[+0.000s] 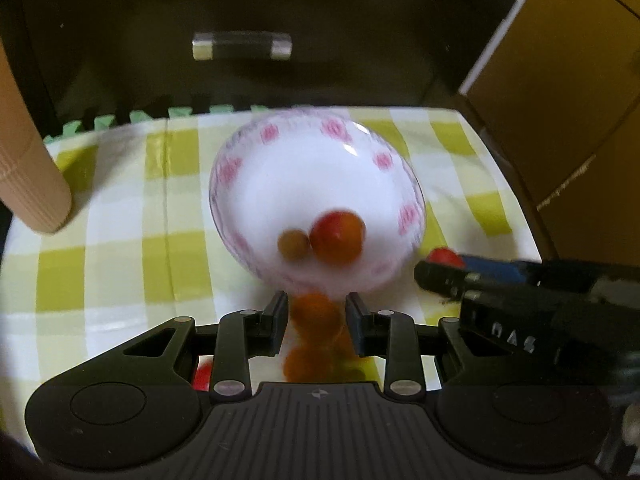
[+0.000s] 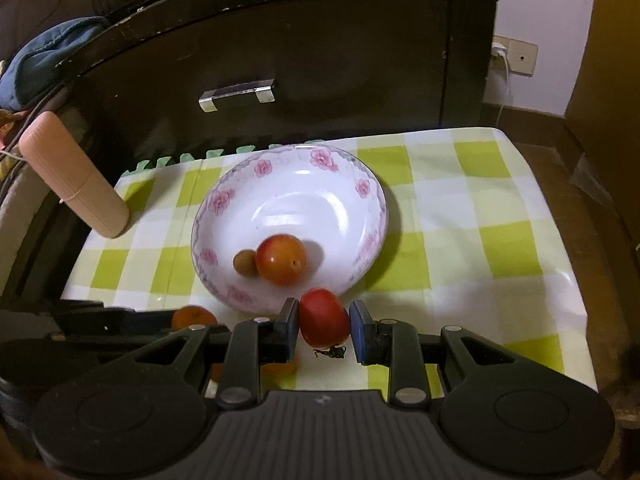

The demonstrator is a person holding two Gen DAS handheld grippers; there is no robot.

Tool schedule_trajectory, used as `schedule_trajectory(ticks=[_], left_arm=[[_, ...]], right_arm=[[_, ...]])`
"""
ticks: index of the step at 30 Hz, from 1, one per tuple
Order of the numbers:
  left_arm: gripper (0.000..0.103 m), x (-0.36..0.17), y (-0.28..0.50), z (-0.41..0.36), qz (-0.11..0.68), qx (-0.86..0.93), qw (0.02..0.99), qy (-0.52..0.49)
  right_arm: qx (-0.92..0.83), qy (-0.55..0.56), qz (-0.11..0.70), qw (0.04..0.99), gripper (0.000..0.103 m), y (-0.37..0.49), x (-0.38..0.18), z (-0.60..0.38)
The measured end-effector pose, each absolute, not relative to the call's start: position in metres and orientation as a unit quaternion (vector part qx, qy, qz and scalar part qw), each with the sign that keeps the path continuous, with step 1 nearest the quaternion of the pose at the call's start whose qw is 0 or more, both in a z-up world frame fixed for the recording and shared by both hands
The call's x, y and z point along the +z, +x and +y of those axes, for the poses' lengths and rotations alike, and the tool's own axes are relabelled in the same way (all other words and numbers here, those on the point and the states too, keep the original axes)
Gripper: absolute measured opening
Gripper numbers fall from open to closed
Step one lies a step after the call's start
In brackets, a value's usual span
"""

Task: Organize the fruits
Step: 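Carry the tangerine with the left gripper while the right carries the tomato over the bowl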

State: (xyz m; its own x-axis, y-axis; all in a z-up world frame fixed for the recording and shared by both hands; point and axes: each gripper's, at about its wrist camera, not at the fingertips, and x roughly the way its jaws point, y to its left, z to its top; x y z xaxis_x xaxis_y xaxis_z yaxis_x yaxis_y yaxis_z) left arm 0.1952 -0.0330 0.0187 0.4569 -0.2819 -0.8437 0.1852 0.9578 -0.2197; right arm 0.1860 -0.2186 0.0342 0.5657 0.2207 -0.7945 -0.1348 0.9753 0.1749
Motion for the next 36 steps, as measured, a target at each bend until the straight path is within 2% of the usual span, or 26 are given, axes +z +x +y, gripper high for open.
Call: schedule_trajectory(ticks=[7,21,25,33,36], left_arm=[[0.039,0.013,0.223,-0.030,0.501,-0.124,0.855,-0.051],[0.045,-0.015,0.199,-0.056,0.538,-0.155,0.829,-0.008],[0.052,-0.023,0.203,-0.058,0.532,-0.140,0.835,-0.007],[0.052,-0.033,0.208,-0.049,0.536,-0.127,0.834,-0.027],[0.048,-0.033,0.206,-0.044,0.539,-0.119,0.833,-0.026]], right_arm=[[0.097,0.049,0.459,0.882,0.026,0.217,0.024,-0.214],[0.091,0.044,0.468,0.878,0.027,0.218,0.014,-0.219],[0.091,0.044,0.471,0.876,0.027,0.216,0.012,-0.221],[0.092,0.047,0.476,0.873,0.026,0.219,0.008,-0.221],[0.094,0.050,0.476,0.873,0.026,0.219,0.008,-0.221]])
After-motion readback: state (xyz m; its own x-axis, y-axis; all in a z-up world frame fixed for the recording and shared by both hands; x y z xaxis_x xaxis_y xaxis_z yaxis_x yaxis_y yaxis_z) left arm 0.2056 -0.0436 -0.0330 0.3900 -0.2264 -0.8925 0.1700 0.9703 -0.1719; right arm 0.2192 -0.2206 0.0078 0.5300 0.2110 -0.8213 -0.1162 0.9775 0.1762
